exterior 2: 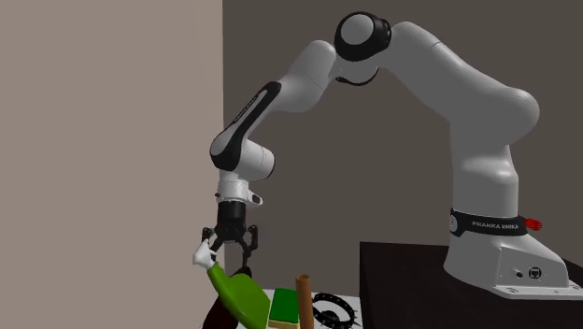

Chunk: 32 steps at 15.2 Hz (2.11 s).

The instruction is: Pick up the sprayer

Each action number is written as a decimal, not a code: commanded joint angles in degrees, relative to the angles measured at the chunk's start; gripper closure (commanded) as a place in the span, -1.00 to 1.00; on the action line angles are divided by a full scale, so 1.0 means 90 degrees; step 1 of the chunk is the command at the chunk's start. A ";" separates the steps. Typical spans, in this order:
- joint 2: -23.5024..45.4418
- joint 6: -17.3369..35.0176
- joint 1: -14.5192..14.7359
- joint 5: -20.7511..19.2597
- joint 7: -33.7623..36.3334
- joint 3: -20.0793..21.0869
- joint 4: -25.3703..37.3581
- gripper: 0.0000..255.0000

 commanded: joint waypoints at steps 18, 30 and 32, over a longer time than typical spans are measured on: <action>0.0960 -0.2277 -0.0273 -0.1156 0.1113 0.0023 0.1190 1.00; 0.0633 -0.2687 -0.0232 -0.1171 0.1373 0.0099 0.1328 1.00; 0.0497 -0.2774 -0.0246 -0.1164 0.1400 0.0111 0.1283 1.00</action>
